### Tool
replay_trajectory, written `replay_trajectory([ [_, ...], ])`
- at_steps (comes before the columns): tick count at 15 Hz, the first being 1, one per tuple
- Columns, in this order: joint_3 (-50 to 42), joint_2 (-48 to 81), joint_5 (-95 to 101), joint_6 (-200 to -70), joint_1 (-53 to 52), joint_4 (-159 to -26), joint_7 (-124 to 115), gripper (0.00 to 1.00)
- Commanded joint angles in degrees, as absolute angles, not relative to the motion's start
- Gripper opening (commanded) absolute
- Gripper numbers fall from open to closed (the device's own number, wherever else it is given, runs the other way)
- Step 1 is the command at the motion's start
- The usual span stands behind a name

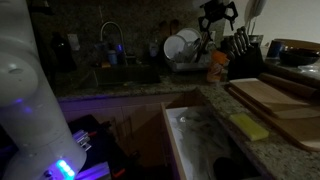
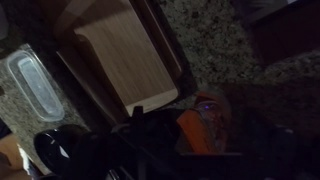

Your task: Put the yellow pack in the open drawer on the right

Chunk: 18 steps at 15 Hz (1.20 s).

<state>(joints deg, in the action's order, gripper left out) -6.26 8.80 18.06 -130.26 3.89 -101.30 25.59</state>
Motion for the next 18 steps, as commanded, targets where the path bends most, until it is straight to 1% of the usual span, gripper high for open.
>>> replay_trajectory([
  [1, -3.78, 16.21, 7.43, -127.27, 6.98, -92.57, 40.98, 1.0],
  [3, -3.39, 21.67, 5.23, -121.51, 8.1, -85.83, 47.51, 1.0],
  [5, -5.88, 26.9, 10.34, -122.05, 6.17, -80.58, 33.97, 1.0],
  [6, -4.14, 20.81, 8.84, -123.97, 7.3, -87.96, 39.14, 1.0],
  [9, -4.27, 26.24, 10.34, -123.96, 7.37, -82.71, 34.41, 1.0],
  [11, -1.56, 28.24, 6.89, -119.54, 10.24, -79.45, 45.23, 1.0],
  [13, 0.33, 33.25, 1.09, -114.01, 12.95, -71.14, 52.05, 1.0],
  [17, 1.96, 40.12, -3.94, -101.65, 15.24, -59.49, 61.57, 1.0],
  [18, 0.38, 35.22, -2.47, -107.22, 13.96, -67.32, 58.06, 1.0],
])
